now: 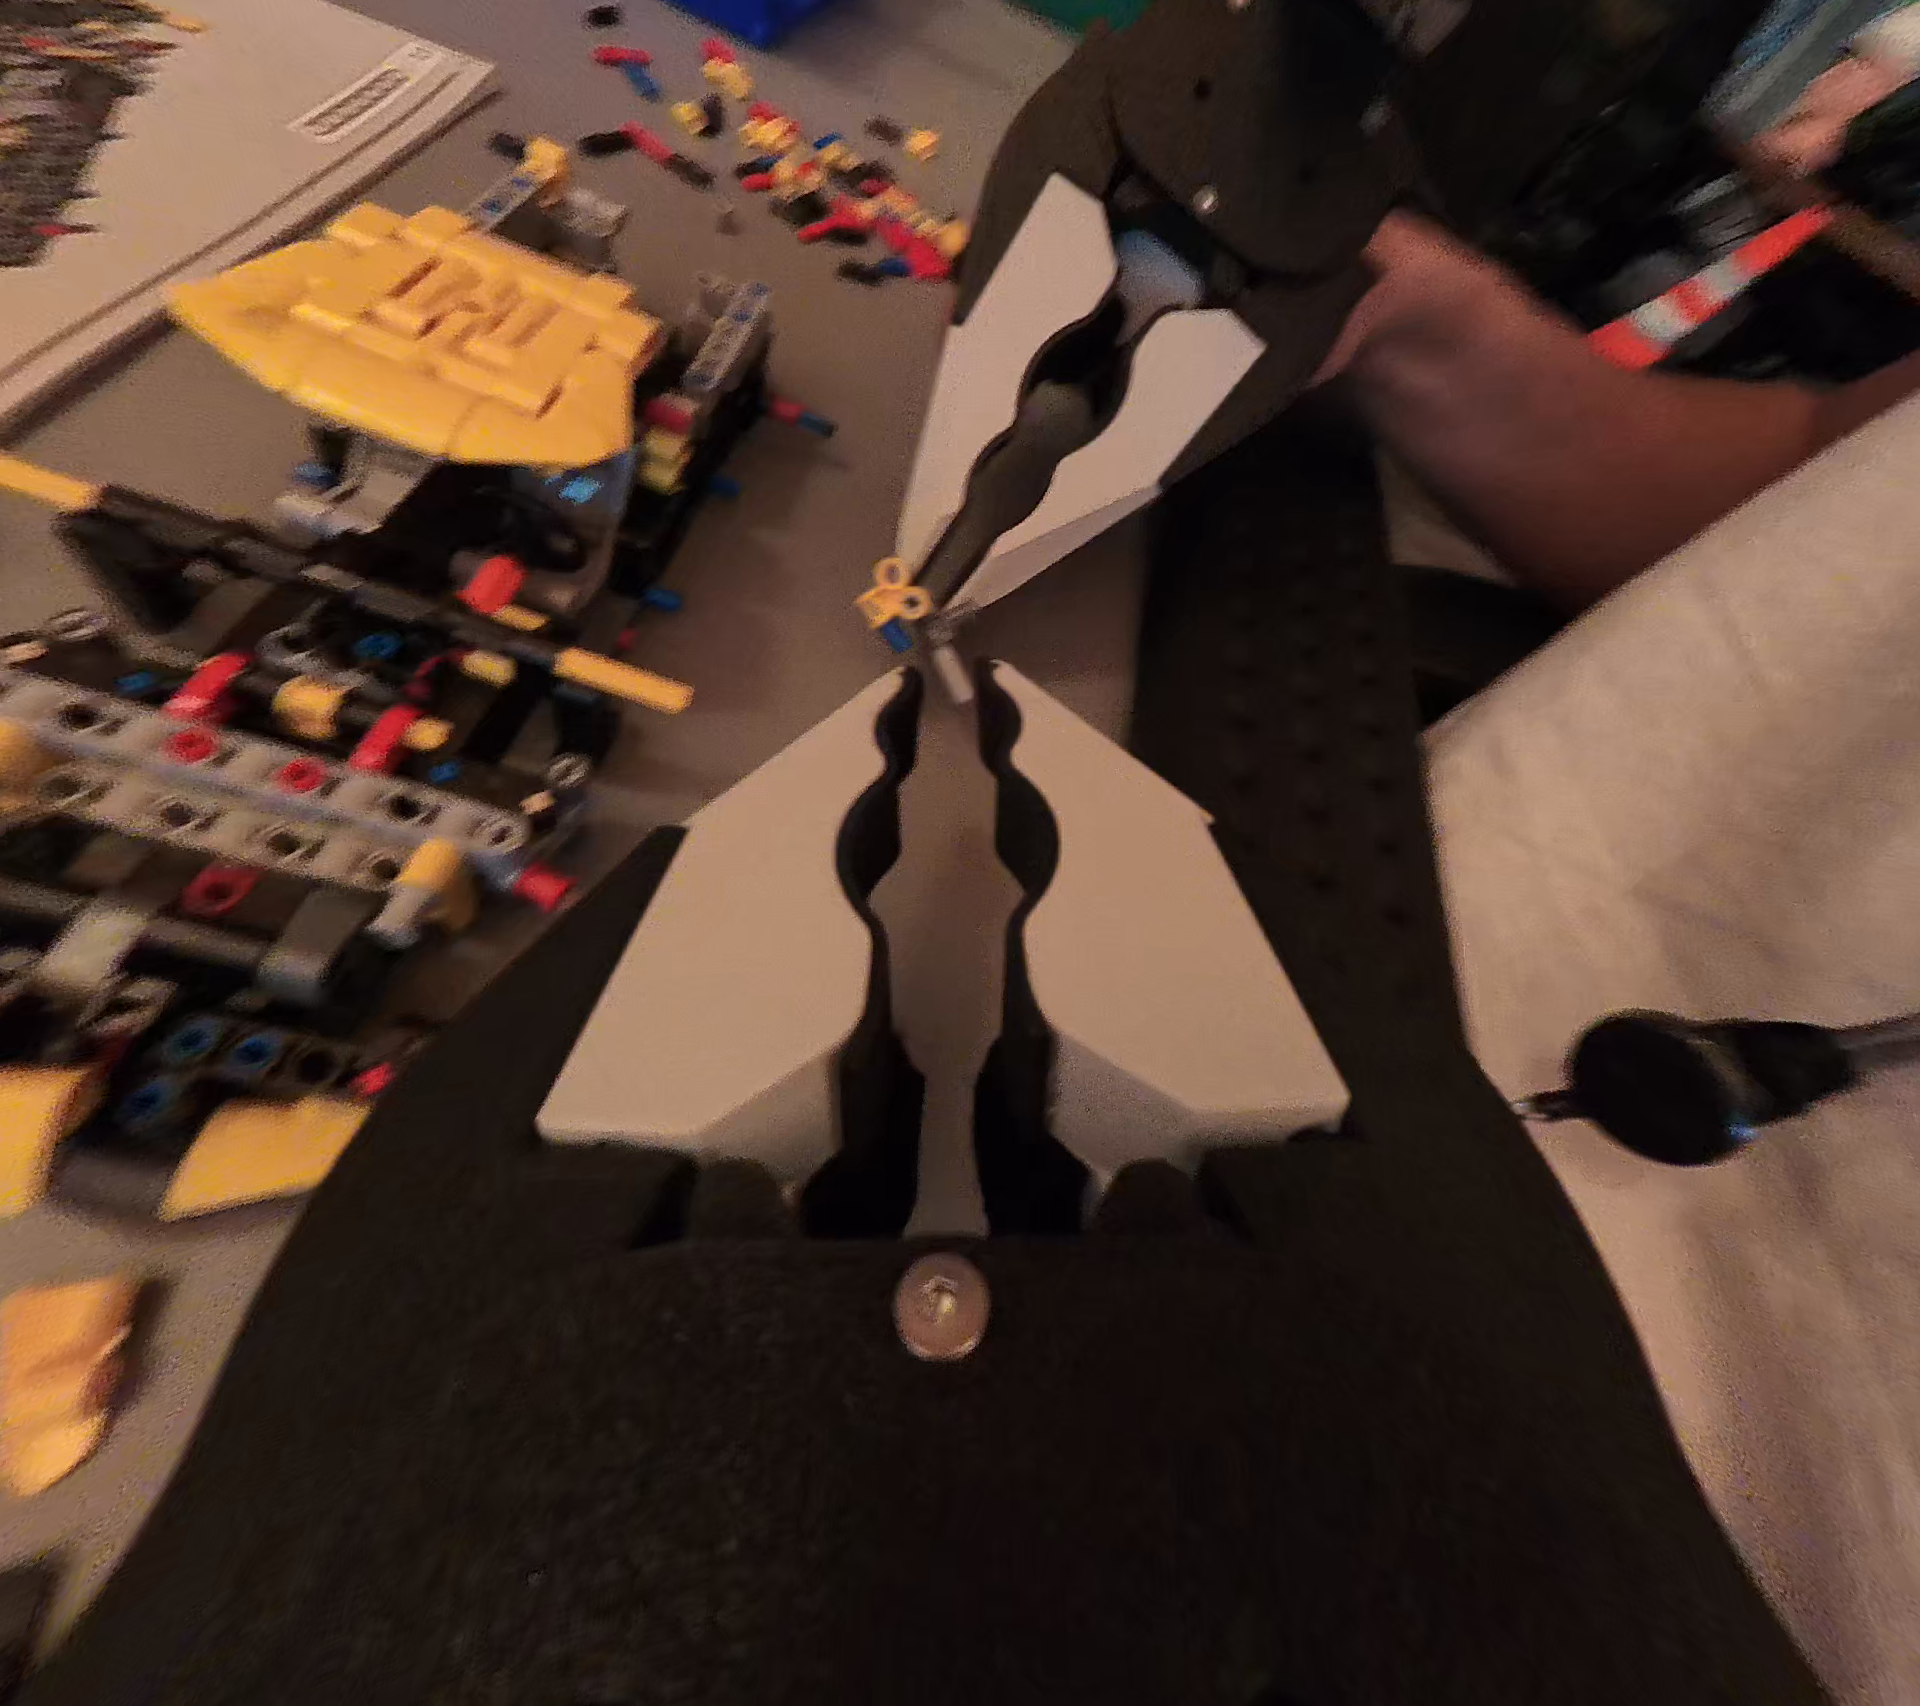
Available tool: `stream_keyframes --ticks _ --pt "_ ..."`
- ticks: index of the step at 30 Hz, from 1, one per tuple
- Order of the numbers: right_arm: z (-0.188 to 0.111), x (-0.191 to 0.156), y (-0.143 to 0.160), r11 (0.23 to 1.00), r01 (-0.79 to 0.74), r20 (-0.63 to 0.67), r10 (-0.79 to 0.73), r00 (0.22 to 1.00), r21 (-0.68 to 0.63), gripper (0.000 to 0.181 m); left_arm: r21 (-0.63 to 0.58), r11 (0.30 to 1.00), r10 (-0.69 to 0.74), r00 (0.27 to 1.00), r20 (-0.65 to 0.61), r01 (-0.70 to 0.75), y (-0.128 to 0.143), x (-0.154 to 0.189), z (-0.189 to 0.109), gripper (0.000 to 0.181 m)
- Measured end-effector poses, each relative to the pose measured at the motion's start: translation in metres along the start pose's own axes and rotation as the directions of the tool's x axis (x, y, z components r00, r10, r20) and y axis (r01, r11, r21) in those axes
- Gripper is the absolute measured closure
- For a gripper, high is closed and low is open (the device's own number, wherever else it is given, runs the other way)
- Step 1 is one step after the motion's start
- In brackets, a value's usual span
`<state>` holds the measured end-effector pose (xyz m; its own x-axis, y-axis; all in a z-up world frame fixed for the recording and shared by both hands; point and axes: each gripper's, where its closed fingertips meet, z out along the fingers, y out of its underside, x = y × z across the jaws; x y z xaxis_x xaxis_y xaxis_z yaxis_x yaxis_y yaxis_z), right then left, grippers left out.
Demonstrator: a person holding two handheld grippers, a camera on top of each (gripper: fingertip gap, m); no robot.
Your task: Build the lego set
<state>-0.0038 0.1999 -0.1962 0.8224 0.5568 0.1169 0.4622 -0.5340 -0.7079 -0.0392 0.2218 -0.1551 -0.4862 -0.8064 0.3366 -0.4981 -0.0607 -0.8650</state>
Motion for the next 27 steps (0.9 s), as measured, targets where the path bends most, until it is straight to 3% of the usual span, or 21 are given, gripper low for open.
stream_keyframes --ticks 3,6,11,15,18,19,21,23,27 --pt "-0.02 -0.009 -0.037 0.96 0.216 -0.097 -0.201 0.975 0.178 0.175 0.082 0.99 -0.094 0.978 -0.184 0.111 -0.017 0.02 0.001 0.156" --pt "-0.036 -0.009 -0.056 0.909 0.338 -0.226 -0.286 0.931 0.243 0.175 0.061 0.992 -0.096 0.968 -0.231 0.113 -0.019 0.026 0.007 0.157" --pt "-0.049 -0.007 -0.065 0.891 0.351 -0.269 -0.276 0.923 0.288 0.175 0.063 0.993 -0.075 0.956 -0.284 0.096 -0.021 0.04 0.015 0.176" --pt "-0.051 -0.005 -0.063 0.886 0.352 -0.285 -0.269 0.92 0.301 0.175 0.098 0.993 -0.044 0.965 -0.257 0.071 -0.025 0.042 0.018 0.178" --pt "-0.055 0.002 -0.058 0.909 0.206 -0.272 -0.108 0.956 0.363 0.166 0.11 0.994 0.027 0.991 -0.132 -0.012 -0.026 0.032 0.022 0.178" --pt "-0.055 0.005 -0.055 0.917 0.122 -0.242 -0.029 0.97 0.38 0.153 0.11 0.993 0.059 0.996 -0.073 -0.051 -0.027 0.026 0.023 0.178" --pt "-0.051 -0.002 -0.052 0.907 -0.11 -0.054 0.145 0.988 0.406 0.126 0.089 0.982 0.158 0.985 0.075 -0.164 -0.027 0.013 0.025 0.178" --pt "-0.048 0.005 -0.051 0.847 -0.324 0.047 0.336 0.941 0.422 0.127 0.064 0.962 0.249 0.952 0.18 -0.264 -0.027 0.006 0.026 0.178" --pt "-0.051 0.006 -0.067 0.728 -0.478 0.204 0.438 0.876 0.492 0.139 0.007 0.905 0.407 0.873 0.27 -0.425 -0.029 0.007 0.028 0.178"
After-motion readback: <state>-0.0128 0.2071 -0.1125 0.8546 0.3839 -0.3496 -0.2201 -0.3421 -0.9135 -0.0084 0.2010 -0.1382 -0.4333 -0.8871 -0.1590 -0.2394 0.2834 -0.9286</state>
